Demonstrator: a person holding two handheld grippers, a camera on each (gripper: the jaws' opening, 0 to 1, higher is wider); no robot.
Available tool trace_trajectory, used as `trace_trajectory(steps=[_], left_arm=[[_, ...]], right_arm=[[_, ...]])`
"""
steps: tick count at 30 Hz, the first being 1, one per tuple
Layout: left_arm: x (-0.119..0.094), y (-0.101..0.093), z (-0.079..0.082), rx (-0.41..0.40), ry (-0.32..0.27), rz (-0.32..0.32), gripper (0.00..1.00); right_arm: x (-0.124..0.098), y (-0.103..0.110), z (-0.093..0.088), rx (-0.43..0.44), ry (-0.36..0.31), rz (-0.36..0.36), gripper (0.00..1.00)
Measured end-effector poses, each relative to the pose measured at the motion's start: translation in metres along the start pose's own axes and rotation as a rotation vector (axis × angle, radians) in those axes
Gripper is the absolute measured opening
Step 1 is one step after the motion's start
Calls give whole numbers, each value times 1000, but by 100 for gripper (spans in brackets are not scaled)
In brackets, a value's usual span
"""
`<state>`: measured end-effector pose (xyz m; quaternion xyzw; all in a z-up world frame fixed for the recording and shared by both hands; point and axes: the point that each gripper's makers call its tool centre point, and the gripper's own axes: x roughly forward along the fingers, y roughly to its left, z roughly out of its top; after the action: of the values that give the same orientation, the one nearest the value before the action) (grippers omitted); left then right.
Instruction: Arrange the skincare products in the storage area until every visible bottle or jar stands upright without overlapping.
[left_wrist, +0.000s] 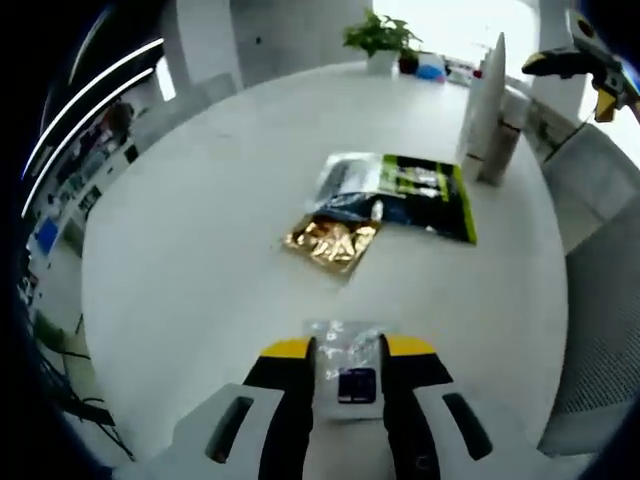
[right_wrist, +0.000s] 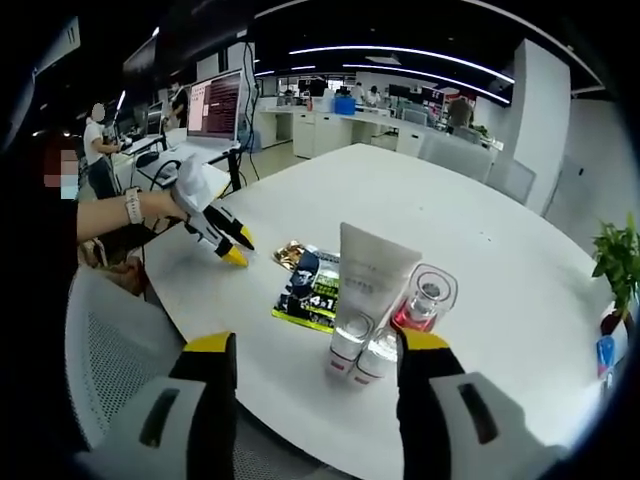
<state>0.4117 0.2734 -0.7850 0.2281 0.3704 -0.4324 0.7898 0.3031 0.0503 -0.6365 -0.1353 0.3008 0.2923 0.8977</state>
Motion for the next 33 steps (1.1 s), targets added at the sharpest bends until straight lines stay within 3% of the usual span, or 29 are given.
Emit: trace_trajectory(steps=[3,8,16,21,33], left_arm=[[-1,3,-1,-19,24,10,23],[1,2,5,30,49,6,23],[9,2,48,73,-4,-3,23],[18,2,65,103,-17,-10,23],[43,0,76,128,-6,-37,22]], right_arm=[[0,1,-1,-3,4,4,65],[1,3,1,-6,0,10,65],[-2,1,-1,5,-2,4,65],[-5,-1,-4,13,1,-4,64],[-8,-5,-8,35,3,-22,64]])
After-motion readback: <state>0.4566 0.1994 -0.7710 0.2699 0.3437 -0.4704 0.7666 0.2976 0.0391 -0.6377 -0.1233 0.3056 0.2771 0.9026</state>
